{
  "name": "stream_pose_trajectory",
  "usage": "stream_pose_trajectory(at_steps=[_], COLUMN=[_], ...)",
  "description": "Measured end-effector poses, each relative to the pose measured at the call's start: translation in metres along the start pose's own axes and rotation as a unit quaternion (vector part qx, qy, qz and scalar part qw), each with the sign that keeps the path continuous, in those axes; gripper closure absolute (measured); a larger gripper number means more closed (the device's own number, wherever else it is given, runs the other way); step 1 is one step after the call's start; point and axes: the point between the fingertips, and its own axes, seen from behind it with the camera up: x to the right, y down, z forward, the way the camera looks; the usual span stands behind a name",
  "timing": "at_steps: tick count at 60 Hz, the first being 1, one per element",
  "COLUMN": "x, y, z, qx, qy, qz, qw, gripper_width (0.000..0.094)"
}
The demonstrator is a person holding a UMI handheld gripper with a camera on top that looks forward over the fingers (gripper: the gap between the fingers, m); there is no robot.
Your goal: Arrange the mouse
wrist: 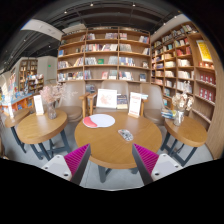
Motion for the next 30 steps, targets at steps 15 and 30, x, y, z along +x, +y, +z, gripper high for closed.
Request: stream_pose_trajectory(at_steps=[15, 30], x=[0.036, 0.073], y=[0.023, 0.038], z=[0.049, 0.117], qx=[-0.003, -0.011], qy=[0.033, 0.062], qz=[0.010, 0.016], qw=[0.999, 0.998], gripper_width=[0.0079, 0.0079])
